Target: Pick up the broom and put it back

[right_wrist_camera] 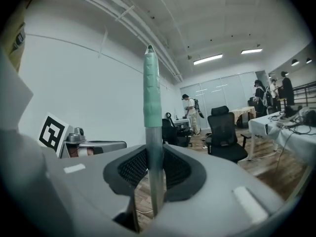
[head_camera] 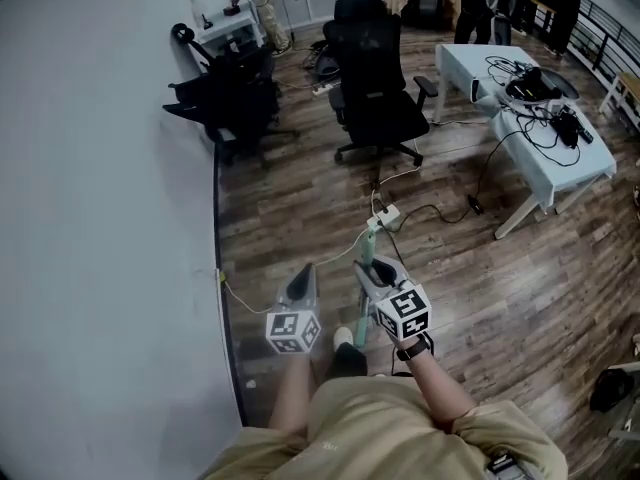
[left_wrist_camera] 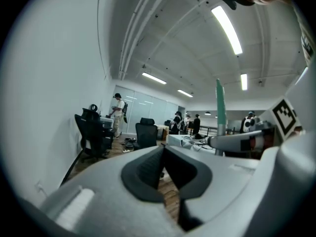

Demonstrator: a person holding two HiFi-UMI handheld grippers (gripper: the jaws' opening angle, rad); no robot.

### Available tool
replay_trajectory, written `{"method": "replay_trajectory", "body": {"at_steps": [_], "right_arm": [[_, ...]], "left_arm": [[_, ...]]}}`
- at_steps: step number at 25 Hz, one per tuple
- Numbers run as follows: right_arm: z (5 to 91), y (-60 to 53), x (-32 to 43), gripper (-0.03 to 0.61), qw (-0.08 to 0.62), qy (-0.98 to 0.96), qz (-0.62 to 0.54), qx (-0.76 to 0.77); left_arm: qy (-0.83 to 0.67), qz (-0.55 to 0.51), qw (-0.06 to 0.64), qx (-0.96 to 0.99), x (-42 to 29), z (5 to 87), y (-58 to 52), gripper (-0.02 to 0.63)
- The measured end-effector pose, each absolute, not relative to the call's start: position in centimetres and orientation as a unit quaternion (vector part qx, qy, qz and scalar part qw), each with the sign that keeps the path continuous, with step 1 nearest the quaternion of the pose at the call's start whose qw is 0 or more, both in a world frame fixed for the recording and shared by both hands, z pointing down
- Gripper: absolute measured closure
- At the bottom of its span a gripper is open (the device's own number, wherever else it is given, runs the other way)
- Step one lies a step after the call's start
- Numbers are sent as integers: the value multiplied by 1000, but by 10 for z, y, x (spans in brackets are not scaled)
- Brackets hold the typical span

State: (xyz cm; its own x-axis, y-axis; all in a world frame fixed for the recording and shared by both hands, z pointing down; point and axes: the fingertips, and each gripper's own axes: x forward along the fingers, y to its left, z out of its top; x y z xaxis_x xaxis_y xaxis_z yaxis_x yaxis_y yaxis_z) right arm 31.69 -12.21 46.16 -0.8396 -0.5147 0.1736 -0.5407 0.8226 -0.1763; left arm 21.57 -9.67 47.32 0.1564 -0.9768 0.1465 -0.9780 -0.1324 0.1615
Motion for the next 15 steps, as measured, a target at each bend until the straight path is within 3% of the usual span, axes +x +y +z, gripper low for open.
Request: {"method": "replay_trajectory", "body": {"at_steps": [5, 15], "right_arm": [[448, -184, 303, 491, 68, -939, 90, 324], [456, -262, 206, 485, 93, -931, 71, 345]], "left_arm": [[-629, -6, 122, 767, 175, 473, -160, 614], [-622, -34, 125, 773, 78, 470, -245, 614]]}}
